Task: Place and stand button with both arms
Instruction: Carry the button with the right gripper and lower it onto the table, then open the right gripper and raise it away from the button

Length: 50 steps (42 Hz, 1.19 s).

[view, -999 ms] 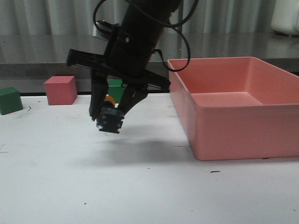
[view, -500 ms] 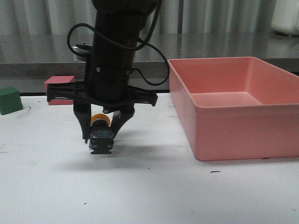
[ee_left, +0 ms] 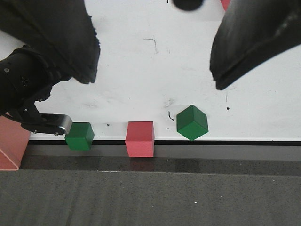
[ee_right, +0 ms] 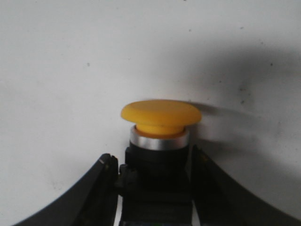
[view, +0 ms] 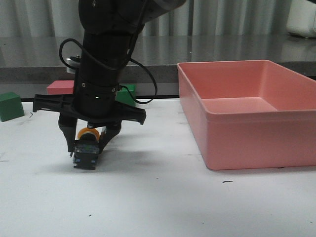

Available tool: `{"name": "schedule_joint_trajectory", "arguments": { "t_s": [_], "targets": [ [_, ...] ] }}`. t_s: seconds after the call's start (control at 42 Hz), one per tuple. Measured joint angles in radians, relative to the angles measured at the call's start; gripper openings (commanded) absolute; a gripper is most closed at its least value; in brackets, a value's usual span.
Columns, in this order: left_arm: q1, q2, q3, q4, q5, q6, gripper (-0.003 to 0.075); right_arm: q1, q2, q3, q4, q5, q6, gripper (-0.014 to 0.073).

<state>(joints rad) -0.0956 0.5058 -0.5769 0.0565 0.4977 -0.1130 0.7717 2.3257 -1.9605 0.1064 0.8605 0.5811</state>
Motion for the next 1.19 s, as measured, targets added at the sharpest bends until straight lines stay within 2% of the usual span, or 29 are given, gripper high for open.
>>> {"name": "schedule_joint_trajectory", "arguments": {
  "t_s": [0.167,0.285,0.547,0.785,0.975,1.189],
  "targets": [
    [0.0,0.0,0.0,0.0,0.0,0.0,0.0491,0.0,0.002,-0.002,0.002,0.014,0.006,0.0505],
    [0.0,0.0,0.0,0.0,0.0,0.0,0.0491,0.0,0.002,-0.01,0.009,0.021,0.008,0.0575],
    [0.0,0.0,0.0,0.0,0.0,0.0,0.0491,0.0,-0.015,-0.053,-0.019,0.06,0.001,0.0574],
    [0.0,0.0,0.0,0.0,0.0,0.0,0.0492,0.002,-0.155,-0.045,-0.265,0.253,-0.111,0.0574],
    [0.0,0.0,0.0,0.0,0.0,0.0,0.0492,-0.012,-0.362,0.122,-0.294,0.263,-0.285,0.0574],
    [0.0,0.0,0.0,0.0,0.0,0.0,0.0492,-0.093,-0.672,0.489,-0.262,0.067,-0.373,0.0574]
  ]
}}
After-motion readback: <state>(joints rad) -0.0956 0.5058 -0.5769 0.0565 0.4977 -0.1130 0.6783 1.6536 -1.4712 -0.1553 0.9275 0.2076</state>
